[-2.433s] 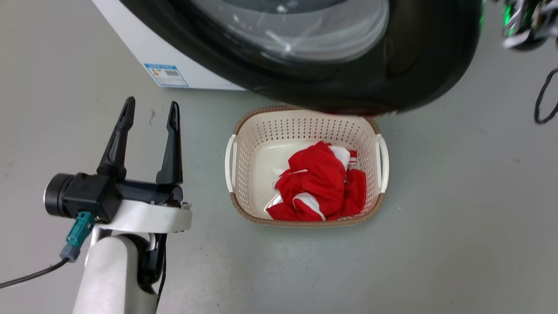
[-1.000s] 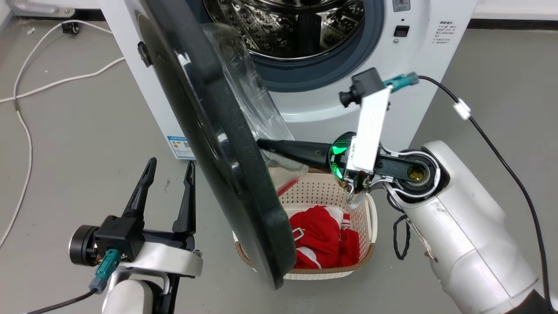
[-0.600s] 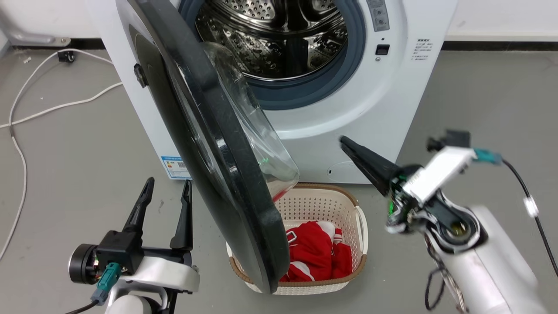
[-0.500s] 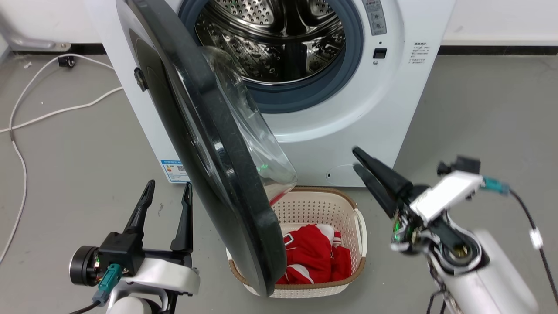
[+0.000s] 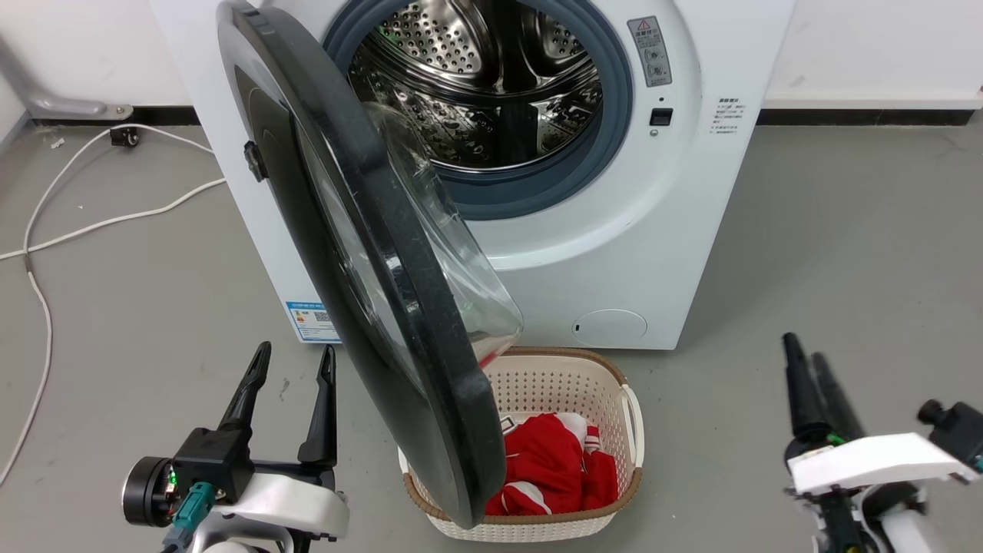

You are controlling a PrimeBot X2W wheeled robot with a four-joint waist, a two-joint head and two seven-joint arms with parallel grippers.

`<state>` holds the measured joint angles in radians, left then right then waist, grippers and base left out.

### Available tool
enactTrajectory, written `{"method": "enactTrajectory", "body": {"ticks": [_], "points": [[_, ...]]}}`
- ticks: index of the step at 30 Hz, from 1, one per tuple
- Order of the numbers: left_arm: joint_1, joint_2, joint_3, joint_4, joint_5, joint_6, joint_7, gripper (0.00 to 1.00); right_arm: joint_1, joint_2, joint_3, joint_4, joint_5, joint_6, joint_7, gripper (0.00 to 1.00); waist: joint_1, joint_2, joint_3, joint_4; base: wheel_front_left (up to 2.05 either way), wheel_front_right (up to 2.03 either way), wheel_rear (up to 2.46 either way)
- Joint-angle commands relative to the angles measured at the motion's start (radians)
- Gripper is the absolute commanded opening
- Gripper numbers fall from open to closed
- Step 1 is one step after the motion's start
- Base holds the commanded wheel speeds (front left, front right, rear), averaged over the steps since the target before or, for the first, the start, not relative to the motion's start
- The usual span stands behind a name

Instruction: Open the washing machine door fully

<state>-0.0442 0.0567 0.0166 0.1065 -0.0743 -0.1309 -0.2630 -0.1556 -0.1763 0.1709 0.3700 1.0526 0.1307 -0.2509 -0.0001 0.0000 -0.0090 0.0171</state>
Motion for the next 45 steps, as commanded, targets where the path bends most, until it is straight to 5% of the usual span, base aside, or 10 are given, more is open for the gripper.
{"method": "enactTrajectory", "body": {"ticks": [1,8,15,25,41,42,44,45], "points": [[0.012,-0.001,0.004,0.001,0.003,0.000,-0.003,1.00,0.016,0.001,-0.033,0.000,-0.080,0.000,-0.009,1.00,0.0001,0.0000,-0.001,0.000,0.00,0.00,0.00],[0.011,-0.002,0.009,-0.005,0.008,0.000,-0.003,1.00,0.056,0.099,-0.284,-0.193,-0.637,0.000,-0.013,1.00,0.0001,0.0000,-0.002,0.000,0.00,0.00,0.00],[0.001,0.002,0.011,-0.008,0.010,0.000,-0.003,1.00,0.139,0.127,-0.304,-0.419,-0.993,0.000,-0.004,1.00,0.0001,0.0000,0.000,0.000,0.00,0.00,0.00],[0.001,0.007,0.013,-0.015,0.016,0.000,-0.003,1.00,0.265,0.127,-0.264,-0.473,-0.985,0.000,0.064,1.00,0.0001,0.0000,-0.003,-0.006,0.00,0.00,0.00],[0.006,0.004,0.015,-0.009,0.015,0.000,-0.003,1.00,0.237,0.127,-0.246,-0.421,-0.971,0.000,0.057,1.00,0.0001,0.0000,-0.002,-0.009,0.00,0.00,0.00],[0.006,0.004,0.013,-0.008,0.014,0.000,-0.003,0.93,0.236,0.127,-0.245,-0.420,-0.970,0.000,0.056,1.00,0.0001,0.0000,-0.002,-0.009,0.00,0.00,0.00],[0.006,0.006,0.008,-0.005,0.011,0.000,-0.003,0.00,0.234,0.127,-0.244,-0.415,-0.968,0.000,0.056,1.00,0.0001,0.0000,0.001,-0.009,0.00,0.00,0.00],[0.006,0.007,0.007,-0.004,0.011,0.000,-0.003,0.00,0.234,0.127,-0.243,-0.414,-0.967,0.000,0.056,1.00,0.0001,0.0000,0.001,-0.009,0.00,0.00,0.00]]}}
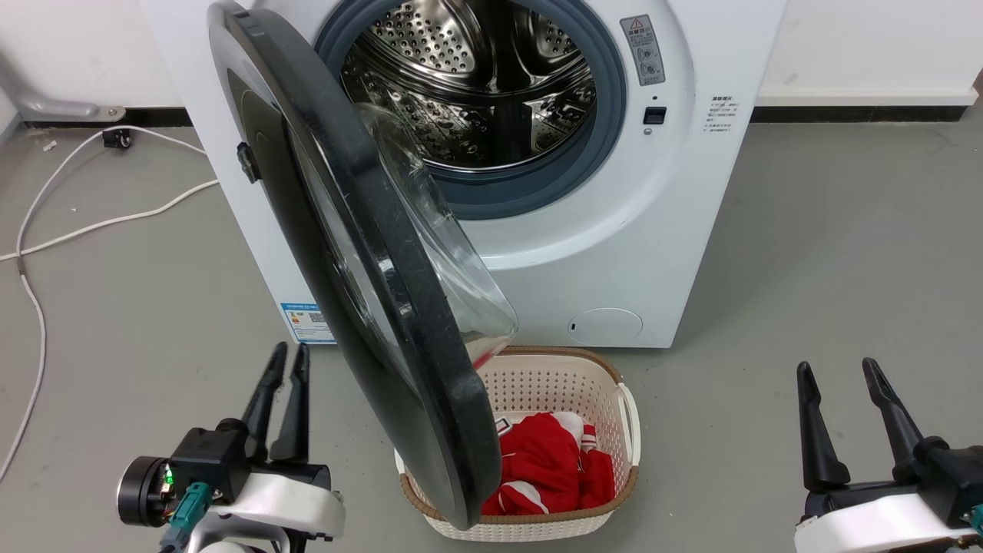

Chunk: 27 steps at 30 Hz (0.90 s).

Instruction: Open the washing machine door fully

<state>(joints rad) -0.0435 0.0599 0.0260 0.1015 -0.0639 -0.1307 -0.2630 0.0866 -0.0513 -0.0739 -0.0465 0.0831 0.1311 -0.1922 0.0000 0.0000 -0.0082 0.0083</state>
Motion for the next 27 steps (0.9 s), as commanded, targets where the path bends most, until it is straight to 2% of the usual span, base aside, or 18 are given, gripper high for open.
{"method": "enactTrajectory", "body": {"ticks": [1,11,17,27], "points": [[0.005,0.004,-0.003,0.001,-0.001,0.000,-0.003,0.00,-0.009,0.002,0.001,0.004,0.003,-0.001,-0.003,1.00,0.0000,0.0000,0.001,0.000,0.00,0.00,0.00],[-0.026,0.001,0.020,-0.095,-0.010,0.000,-0.002,0.00,-0.016,0.002,-0.005,0.016,0.004,-0.001,-0.008,1.00,0.0000,0.0000,0.002,0.005,0.00,0.00,0.00],[-0.065,-0.003,0.017,-0.260,-0.007,0.002,-0.002,0.00,-0.020,0.002,-0.007,0.023,0.007,-0.001,-0.009,1.00,0.0000,0.0000,0.005,0.009,0.00,0.00,0.00],[-0.145,-0.008,-0.063,-0.580,-0.007,0.005,-0.002,0.00,-0.025,0.002,-0.006,0.032,0.007,-0.001,-0.008,1.00,0.0000,0.0000,0.009,0.008,0.00,0.00,0.00]]}}
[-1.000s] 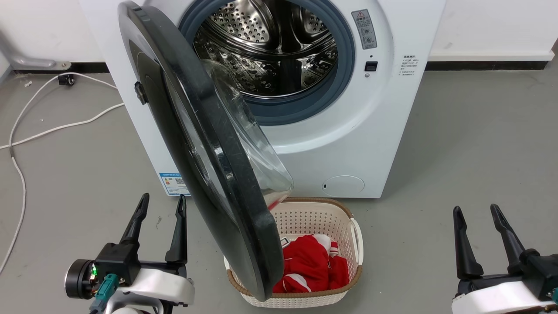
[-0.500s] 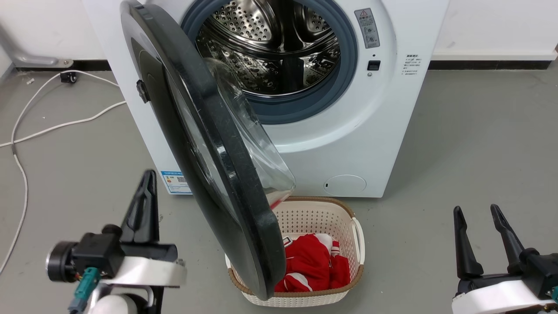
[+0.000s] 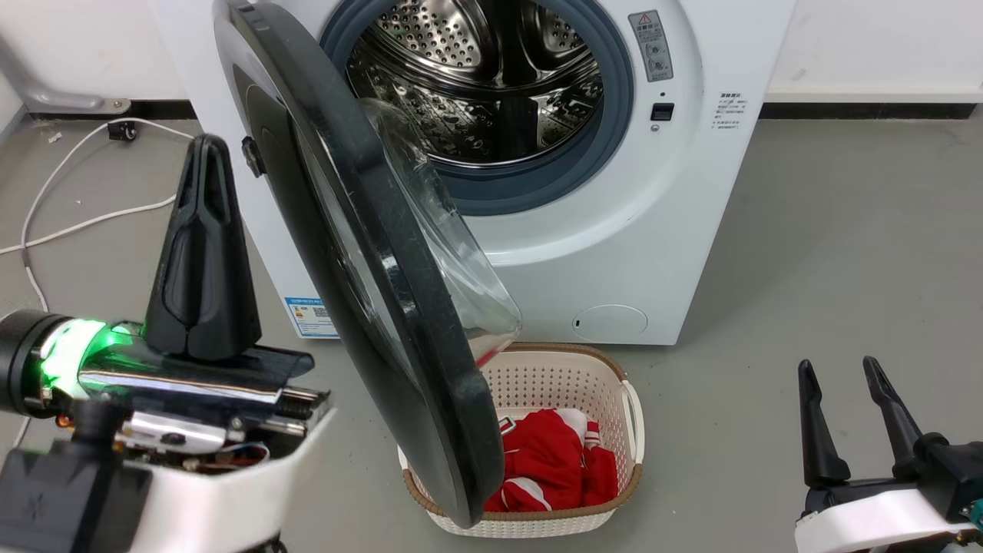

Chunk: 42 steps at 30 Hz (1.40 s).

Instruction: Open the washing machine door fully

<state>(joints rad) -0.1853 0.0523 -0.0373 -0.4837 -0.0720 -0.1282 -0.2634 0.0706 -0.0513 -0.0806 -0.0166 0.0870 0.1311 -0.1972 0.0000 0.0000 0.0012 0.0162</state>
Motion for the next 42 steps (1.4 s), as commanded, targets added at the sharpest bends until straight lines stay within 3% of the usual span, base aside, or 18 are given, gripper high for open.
{"method": "enactTrajectory", "body": {"ticks": [1,8,14,20,25,32,42], "points": [[-0.009,-0.001,-0.016,-0.022,0.000,0.003,-0.002,0.00,-0.008,0.002,0.000,0.003,0.003,-0.001,-0.002,1.00,0.0000,0.0000,0.000,-0.001,0.00,0.00,0.00],[0.016,-0.001,-0.186,-0.057,-0.010,-0.001,-0.001,0.00,-0.010,0.002,0.003,0.008,0.008,-0.001,-0.001,1.00,0.0000,0.0000,0.000,-0.006,0.00,0.00,0.00],[0.098,0.041,-0.378,0.096,-0.038,-0.003,0.009,0.00,-0.005,0.002,0.005,0.012,0.011,-0.001,0.002,1.00,0.0000,0.0000,-0.004,-0.009,0.00,0.00,0.00],[0.165,0.084,-0.516,0.235,-0.072,-0.002,0.105,0.00,0.004,0.002,0.004,0.009,0.014,-0.001,0.008,1.00,0.0000,0.0000,-0.005,-0.004,0.00,0.00,0.00],[0.207,0.087,-0.536,0.318,-0.073,0.018,0.146,0.00,0.005,0.002,0.011,0.009,0.022,-0.001,0.011,1.00,0.0000,0.0000,-0.003,-0.003,0.00,0.00,0.00],[0.175,0.061,-0.499,0.406,-0.074,0.076,0.099,0.00,0.005,0.002,0.015,0.008,0.029,-0.001,0.015,1.00,0.0000,0.0000,0.004,0.001,0.00,0.00,0.00],[0.113,0.046,-0.459,0.498,-0.085,0.115,0.052,0.00,0.000,0.002,0.029,0.018,0.043,-0.001,0.017,1.00,0.0000,0.0000,0.013,-0.008,0.00,0.00,0.00]]}}
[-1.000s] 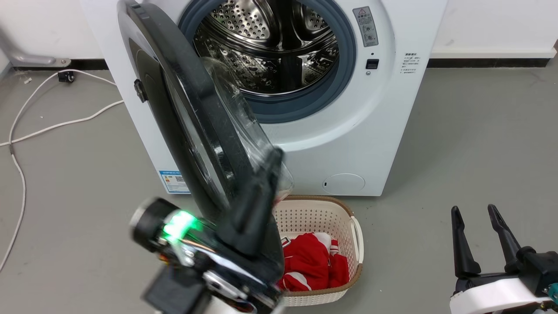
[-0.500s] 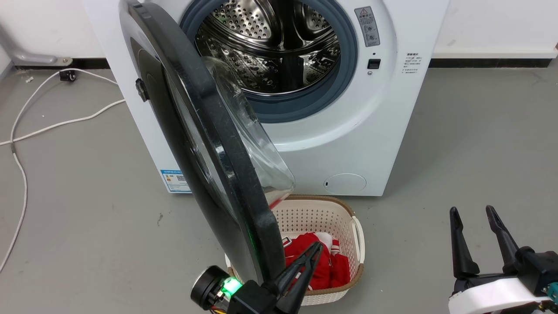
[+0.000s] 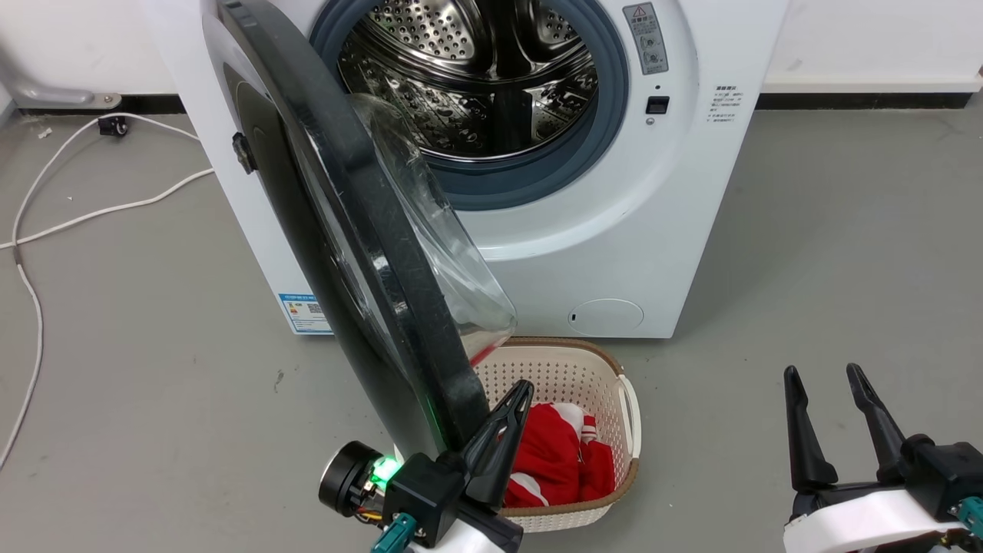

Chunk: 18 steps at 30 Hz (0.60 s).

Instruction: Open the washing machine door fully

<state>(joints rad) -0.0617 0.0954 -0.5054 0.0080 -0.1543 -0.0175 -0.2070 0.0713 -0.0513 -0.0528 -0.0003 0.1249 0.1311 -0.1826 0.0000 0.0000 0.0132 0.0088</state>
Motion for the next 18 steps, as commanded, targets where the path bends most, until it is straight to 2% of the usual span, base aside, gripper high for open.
{"method": "enactTrajectory", "body": {"ticks": [1,7,18], "points": [[-0.013,0.003,0.011,0.011,-0.005,0.006,-0.006,0.00,-0.001,0.002,0.002,0.002,0.005,-0.001,0.002,1.00,0.0000,0.0000,0.002,-0.001,0.00,0.00,0.00],[-0.011,0.008,0.024,0.016,-0.012,0.018,-0.018,0.00,0.007,0.002,-0.010,0.004,0.015,-0.001,0.003,1.00,0.0000,0.0000,0.004,0.015,0.00,0.00,0.00],[0.111,0.031,0.039,-0.068,-0.028,0.079,-0.007,0.00,0.022,0.002,-0.017,-0.011,0.020,-0.001,0.014,1.00,0.0000,0.0000,-0.013,0.088,0.00,0.00,0.00]]}}
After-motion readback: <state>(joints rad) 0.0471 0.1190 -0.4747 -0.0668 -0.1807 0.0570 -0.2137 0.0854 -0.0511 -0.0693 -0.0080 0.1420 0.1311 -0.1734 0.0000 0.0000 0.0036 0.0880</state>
